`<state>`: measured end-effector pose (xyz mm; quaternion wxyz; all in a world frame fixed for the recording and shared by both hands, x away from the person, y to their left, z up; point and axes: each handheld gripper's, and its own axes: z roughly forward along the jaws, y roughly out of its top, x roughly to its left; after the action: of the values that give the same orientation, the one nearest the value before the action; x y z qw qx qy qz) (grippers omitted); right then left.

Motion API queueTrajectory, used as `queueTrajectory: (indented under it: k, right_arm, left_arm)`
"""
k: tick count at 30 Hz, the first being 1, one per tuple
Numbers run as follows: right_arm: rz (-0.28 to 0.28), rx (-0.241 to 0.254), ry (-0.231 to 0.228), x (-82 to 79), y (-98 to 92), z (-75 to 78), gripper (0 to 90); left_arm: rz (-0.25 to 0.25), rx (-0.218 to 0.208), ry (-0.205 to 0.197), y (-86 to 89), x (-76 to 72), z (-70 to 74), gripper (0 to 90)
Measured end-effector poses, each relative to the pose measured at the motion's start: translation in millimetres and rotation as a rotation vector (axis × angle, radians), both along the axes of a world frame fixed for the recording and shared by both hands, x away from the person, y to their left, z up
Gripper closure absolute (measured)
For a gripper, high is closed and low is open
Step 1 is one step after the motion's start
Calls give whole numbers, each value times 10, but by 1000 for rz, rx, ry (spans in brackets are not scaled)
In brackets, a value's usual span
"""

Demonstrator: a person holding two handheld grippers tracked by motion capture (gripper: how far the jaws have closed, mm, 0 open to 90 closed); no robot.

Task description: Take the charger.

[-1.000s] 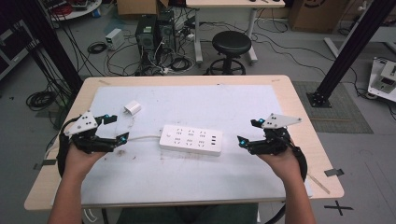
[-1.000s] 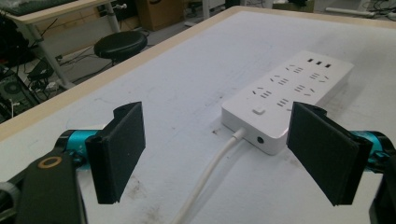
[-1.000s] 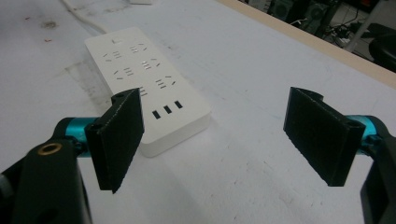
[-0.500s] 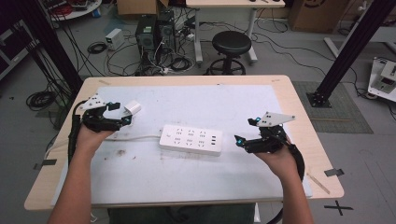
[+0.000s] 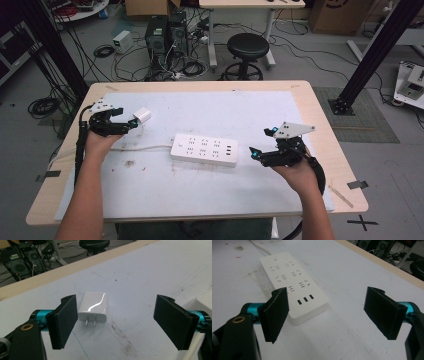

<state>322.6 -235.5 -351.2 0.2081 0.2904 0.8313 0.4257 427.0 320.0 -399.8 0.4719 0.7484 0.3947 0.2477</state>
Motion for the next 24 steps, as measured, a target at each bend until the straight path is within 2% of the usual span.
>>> queueTrajectory:
  k: [3, 5, 7, 9, 11, 12, 14, 18, 19, 20, 21, 23, 24]
  right_arm:
    - [-1, 1, 2, 0, 3, 4, 208]
    - [9, 3, 0, -8, 23, 11, 209]
    - [17, 8, 3, -13, 31, 11, 209]
    - [19, 8, 4, -11, 29, 12, 208]
    - [21, 8, 1, -9, 23, 15, 209]
    - [25, 8, 0, -10, 15, 18, 209]
    - [23, 14, -2, -30, -6, 30, 209]
    - [26, 12, -9, -38, -23, 41, 209]
    - [25, 12, -8, -42, -30, 48, 208]
    - [21, 14, -10, -50, -35, 55, 209]
    - [22, 16, -9, -52, -34, 52, 208]
    - [25, 18, -11, -49, -30, 46, 208]
    - [26, 21, -6, -41, -20, 28, 209]
  left_arm:
    - [13, 16, 0, -5, -21, 25, 196]
    - [2, 23, -25, -39, -92, 115, 196]
    - [5, 12, -20, -38, -106, 135, 196]
    - [13, 34, -12, -56, -122, 143, 195]
    - [9, 32, -5, -67, -134, 148, 196]
    - [8, 49, -12, -104, -164, 177, 196]
    - [0, 38, -28, -137, -187, 205, 196]
    - [1, 56, -29, -170, -200, 242, 196]
    - [-7, 131, 24, -223, -170, 312, 196]
    - [-29, 134, 15, -241, -157, 359, 194]
    - [-44, 82, 5, -237, -135, 397, 195]
    - [-44, 82, 5, -237, -135, 397, 194]
    - [-22, 97, 23, -218, -21, 458, 194]
